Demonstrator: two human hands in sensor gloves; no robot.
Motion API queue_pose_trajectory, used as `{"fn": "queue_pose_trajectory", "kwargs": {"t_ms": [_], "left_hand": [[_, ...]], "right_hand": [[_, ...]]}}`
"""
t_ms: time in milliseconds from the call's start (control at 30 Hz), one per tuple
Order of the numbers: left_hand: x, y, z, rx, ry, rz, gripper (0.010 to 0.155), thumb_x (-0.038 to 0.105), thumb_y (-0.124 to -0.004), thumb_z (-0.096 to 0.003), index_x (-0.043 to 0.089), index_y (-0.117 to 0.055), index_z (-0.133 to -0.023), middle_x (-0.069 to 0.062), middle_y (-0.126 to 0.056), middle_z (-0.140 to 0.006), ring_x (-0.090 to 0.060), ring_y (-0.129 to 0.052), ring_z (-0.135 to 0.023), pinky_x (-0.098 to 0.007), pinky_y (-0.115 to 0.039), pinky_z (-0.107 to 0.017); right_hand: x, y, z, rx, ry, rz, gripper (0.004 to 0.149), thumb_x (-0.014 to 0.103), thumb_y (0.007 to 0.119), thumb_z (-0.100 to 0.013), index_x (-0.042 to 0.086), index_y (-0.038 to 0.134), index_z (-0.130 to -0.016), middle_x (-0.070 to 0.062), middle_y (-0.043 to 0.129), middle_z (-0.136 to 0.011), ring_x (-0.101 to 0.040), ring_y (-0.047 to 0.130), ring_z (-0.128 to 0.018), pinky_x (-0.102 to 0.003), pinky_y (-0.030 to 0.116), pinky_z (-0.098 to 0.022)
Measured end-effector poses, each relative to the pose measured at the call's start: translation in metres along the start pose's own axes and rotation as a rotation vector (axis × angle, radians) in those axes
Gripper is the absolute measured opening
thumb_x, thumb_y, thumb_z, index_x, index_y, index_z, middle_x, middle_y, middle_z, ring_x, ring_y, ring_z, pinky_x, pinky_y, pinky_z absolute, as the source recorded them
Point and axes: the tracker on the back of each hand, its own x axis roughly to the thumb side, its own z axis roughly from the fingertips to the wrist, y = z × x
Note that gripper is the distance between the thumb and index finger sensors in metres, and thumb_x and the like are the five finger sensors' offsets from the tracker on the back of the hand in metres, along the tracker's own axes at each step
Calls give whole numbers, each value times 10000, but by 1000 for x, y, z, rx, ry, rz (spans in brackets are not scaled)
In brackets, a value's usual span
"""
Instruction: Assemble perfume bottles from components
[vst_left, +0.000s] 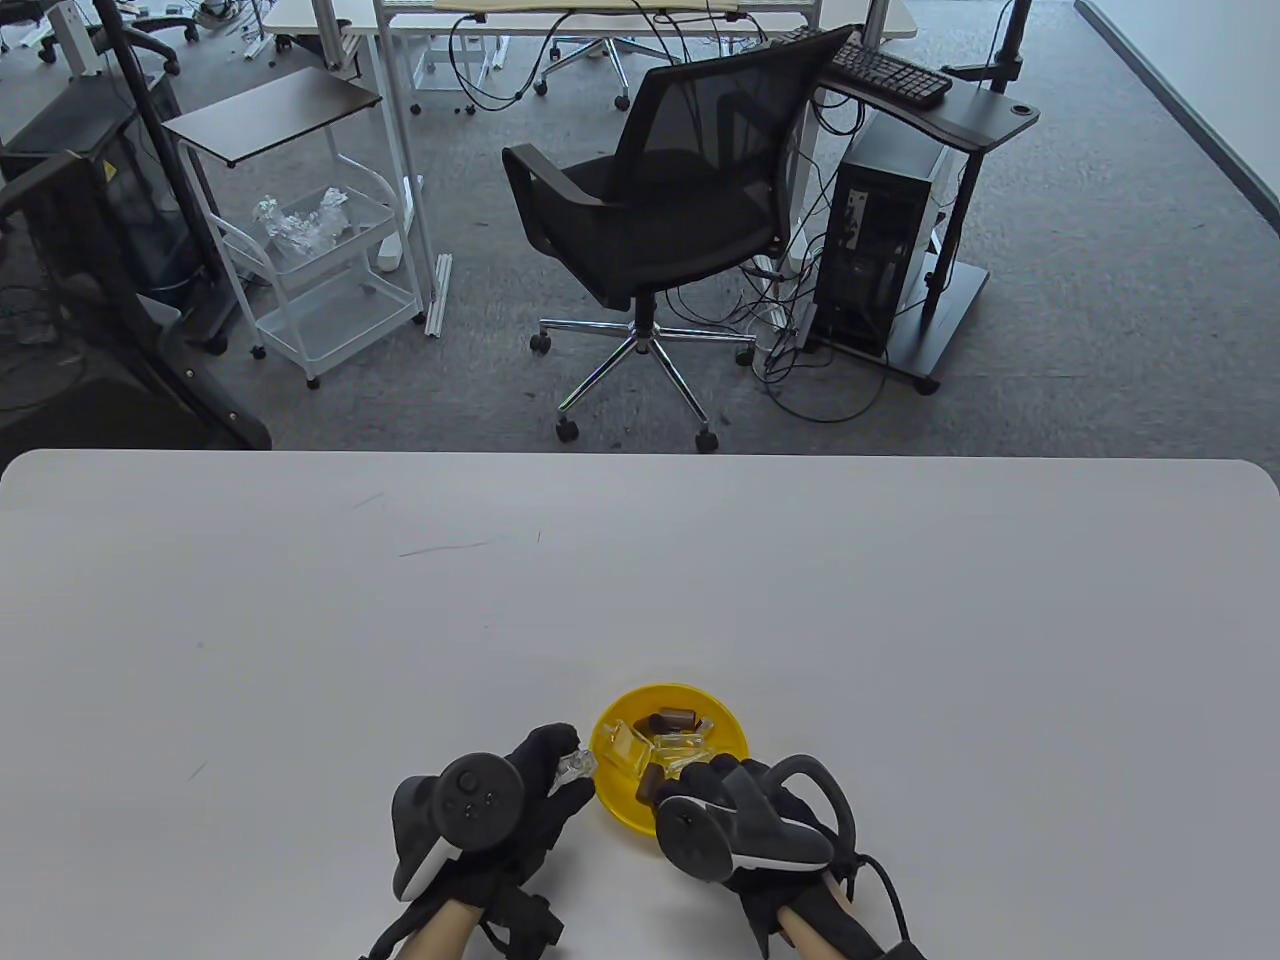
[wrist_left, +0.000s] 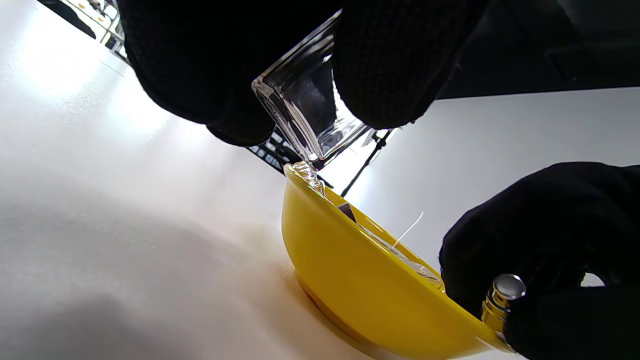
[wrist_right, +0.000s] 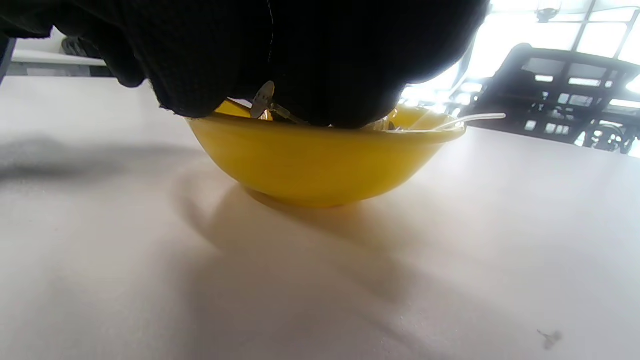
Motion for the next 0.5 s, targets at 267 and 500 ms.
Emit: {"fn": "queue_pose_trajectory", "kwargs": {"t_ms": [267, 500], "left_hand": [[7, -5, 1, -22, -26, -11, 585, 369, -861, -480, 253, -606, -994, -42, -831, -949, -309, -917, -781, -382, -844, -533], [12, -8, 2, -30, -42, 9, 585, 368, -872, -473, 278, -619, -993, -26, -838, -949, -300, -914, -782, -374, -844, -531]], "right_hand": [[-15, -16, 10, -232, 39, -223, 412, 357, 778, -576, 235, 671, -955, -67, 887, -879, -329, 886, -698, -444, 760, -519], [-38, -22, 15, -452, 154, -540, 413, 359, 756, -598, 219, 650, -972, -81, 869, -892, -339, 873, -705, -443, 754, -520]]}}
